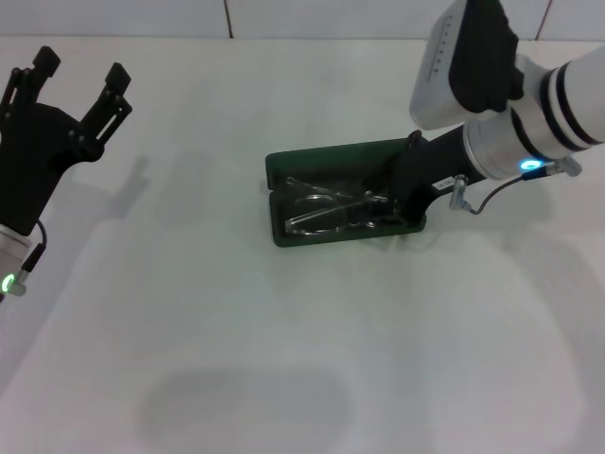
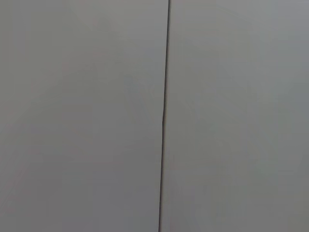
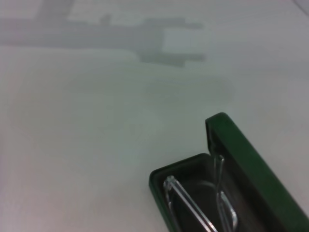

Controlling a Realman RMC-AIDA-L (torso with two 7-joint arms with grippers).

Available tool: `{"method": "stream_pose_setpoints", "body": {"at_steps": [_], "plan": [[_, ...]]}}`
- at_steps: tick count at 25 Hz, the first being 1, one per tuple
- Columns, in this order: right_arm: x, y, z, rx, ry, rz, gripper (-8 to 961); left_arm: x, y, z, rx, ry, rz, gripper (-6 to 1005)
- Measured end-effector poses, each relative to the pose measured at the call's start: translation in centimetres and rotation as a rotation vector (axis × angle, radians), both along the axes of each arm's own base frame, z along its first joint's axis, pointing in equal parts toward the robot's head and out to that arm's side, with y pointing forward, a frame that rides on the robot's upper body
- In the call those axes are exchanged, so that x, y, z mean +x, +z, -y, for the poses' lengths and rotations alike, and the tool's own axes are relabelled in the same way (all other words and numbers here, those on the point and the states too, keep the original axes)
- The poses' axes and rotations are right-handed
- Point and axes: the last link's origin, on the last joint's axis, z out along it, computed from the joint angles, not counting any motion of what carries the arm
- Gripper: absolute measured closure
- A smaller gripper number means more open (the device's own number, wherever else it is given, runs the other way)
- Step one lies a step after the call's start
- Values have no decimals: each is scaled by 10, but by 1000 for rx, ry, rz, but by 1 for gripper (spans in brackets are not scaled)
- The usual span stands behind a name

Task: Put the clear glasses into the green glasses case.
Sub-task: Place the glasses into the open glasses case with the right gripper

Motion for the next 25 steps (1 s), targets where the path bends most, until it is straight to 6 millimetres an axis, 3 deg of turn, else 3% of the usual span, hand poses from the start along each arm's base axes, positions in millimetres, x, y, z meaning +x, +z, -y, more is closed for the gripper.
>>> {"method": "stream_pose_setpoints", "body": {"at_steps": [14,25], "plan": [[-2,-19,-3,-38,8,51,496,1,-1,0,-1,-3,1,118],[-6,-9,5,-26,39,24,491,-1,0,2,0,4,2,118]]}}
